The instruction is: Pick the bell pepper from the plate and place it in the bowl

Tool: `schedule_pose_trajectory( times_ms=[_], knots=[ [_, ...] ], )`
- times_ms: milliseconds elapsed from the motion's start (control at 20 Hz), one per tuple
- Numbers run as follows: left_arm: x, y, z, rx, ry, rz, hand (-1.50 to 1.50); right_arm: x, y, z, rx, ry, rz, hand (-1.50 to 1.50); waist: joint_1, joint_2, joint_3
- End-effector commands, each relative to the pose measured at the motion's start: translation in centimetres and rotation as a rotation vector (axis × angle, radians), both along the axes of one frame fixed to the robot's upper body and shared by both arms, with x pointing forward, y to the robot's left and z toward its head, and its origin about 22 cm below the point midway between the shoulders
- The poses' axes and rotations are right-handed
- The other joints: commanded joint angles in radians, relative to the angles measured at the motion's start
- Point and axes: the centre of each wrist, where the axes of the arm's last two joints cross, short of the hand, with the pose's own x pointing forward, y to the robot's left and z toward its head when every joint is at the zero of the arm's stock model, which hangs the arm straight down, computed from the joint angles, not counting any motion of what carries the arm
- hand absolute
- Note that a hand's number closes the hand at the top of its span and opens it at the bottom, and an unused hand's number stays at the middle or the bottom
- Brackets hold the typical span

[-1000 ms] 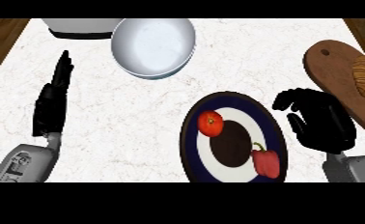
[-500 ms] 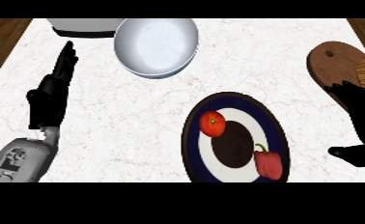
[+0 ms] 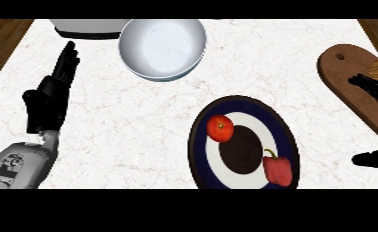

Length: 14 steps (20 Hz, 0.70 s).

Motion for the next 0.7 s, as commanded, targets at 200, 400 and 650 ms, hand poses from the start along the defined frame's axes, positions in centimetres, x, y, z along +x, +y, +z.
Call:
schedule_pose_trajectory(
  times_ms=[200,400,650],
  knots=[
    [-1.5,-1.0,-0.3,-0.014,0.014,-0.001,0.00,-0.5,3.6,1.1,-0.239,-0.031,0.267,-1.50,-0.007,-0.005,-0.002],
    [0.2,-1.4,2.4,-0.001,-0.007,-0.006,0.00,-0.4,5.8,0.8,-0.309,-0.006,0.337,-1.50,-0.011,-0.002,-0.002],
    [-0.4,0.5,1.6,-0.006,0.006,0.006,0.00,-0.9,6.7,0.8,-0.425,-0.023,0.343,-1.50,-0.010,-0.002,-0.003]
  ],
)
